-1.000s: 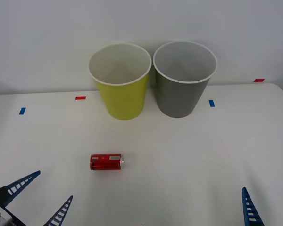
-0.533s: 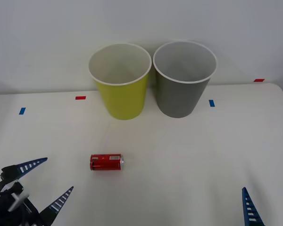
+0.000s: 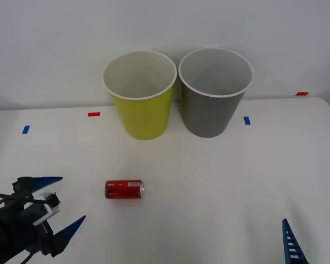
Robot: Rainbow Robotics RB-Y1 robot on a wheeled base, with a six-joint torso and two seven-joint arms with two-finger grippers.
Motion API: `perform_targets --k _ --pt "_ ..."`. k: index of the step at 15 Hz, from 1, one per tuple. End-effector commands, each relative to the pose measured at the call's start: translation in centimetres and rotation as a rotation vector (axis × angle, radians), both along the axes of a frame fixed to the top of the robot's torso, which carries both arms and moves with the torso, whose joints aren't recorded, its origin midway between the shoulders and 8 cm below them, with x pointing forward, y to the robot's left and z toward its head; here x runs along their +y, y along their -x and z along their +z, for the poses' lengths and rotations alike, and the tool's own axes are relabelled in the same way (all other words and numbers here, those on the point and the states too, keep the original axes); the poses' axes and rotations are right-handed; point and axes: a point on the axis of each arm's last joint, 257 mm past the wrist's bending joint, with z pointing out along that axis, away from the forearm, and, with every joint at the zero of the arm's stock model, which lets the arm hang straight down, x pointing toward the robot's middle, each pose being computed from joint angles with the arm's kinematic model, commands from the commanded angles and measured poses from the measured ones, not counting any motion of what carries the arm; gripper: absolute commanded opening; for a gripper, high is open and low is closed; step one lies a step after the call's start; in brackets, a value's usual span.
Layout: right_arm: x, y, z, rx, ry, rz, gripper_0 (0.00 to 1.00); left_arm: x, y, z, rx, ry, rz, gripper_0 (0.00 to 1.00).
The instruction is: Put cans in the gray bin and PET bottles in the light green bin.
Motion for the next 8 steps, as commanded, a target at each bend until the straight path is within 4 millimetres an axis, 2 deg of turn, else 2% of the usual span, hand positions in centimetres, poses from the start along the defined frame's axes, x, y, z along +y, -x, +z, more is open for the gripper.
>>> perform_targets --k 1,3,8 --pt "0.0 0.0 0.0 0.0 0.0 0.0 1.0 -0.01 -0.23 0.3 0.066 -0.058 0.015 1.0" --pt "0.0 0.0 0.0 0.0 0.0 0.0 1.0 0.27 0.38 0.38 0.131 -0.178 0.0 1.0" --pt "0.0 0.0 0.0 0.0 0.0 0.0 1.0 -0.2 0.55 0.67 0.212 -0.339 -0.132 1.0"
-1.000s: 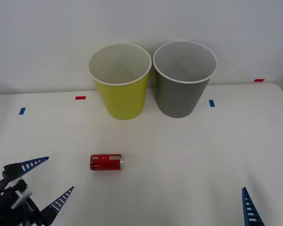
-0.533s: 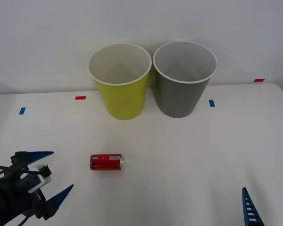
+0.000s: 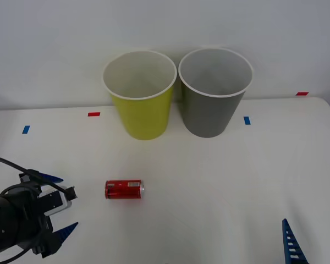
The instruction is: Put cans in the gray bin and PET bottles in the light green bin.
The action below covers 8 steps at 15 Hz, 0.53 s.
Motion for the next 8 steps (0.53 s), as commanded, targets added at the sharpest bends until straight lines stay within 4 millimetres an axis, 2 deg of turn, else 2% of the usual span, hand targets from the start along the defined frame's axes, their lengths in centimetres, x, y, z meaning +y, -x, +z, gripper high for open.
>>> perform_targets --k 1,4,6,8 --pt "0.0 0.0 0.0 0.0 0.0 0.0 1.0 -0.6 -0.2 0.9 0.037 -0.092 -0.104 1.0" --pt "0.0 0.0 0.0 0.0 0.0 0.0 1.0 -1.6 -0.3 1.5 0.055 -0.149 -0.195 1.0" --pt "0.0 0.0 0.0 0.0 0.0 0.0 1.0 -2.2 0.4 1.6 0.099 -0.137 -0.214 1.0" --pt "0.0 0.0 0.0 0.0 0.0 0.0 1.0 -2.1 0.6 1.7 0.107 -0.189 -0.272 1.0"
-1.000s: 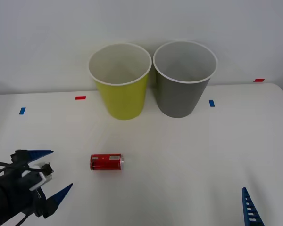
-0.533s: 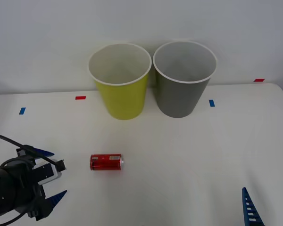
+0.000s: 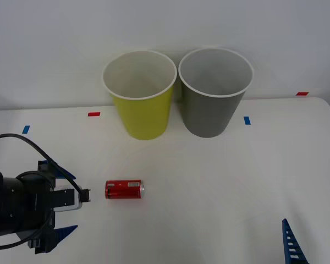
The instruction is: Put cans in the gray bin and PET bottles in the light green bin.
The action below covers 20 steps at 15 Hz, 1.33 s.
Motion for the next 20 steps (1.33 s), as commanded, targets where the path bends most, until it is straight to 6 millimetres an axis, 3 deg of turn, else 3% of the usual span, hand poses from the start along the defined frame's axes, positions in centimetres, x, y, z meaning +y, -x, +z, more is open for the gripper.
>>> perform_targets --k 1,9,20 --pt "0.0 0.0 0.0 0.0 0.0 0.0 1.0 0.1 0.1 0.1 0.005 -0.053 -0.062 1.0" --pt "0.0 0.0 0.0 0.0 0.0 0.0 1.0 -1.1 -1.1 0.0 -0.016 -0.082 -0.111 1.0" --pt "0.0 0.0 0.0 0.0 0.0 0.0 1.0 -5.9 -4.2 0.2 -0.014 -0.135 -0.208 1.0"
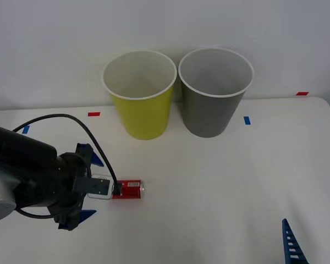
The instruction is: Put cans in the gray bin and PET bottles in the light green bin.
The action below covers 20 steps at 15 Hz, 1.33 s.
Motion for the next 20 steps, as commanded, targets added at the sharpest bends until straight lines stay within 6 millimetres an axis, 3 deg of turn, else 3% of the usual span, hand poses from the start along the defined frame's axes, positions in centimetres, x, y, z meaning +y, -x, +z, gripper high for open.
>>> perform_targets --k 1,20 --pt "0.0 0.0 0.0 0.0 0.0 0.0 1.0 -1.3 -0.2 -0.1 0.013 -0.003 0.002 1.0" --pt "0.0 0.0 0.0 0.0 0.0 0.0 1.0 -7.3 -2.6 -3.2 0.106 -0.019 0.077 1.0"
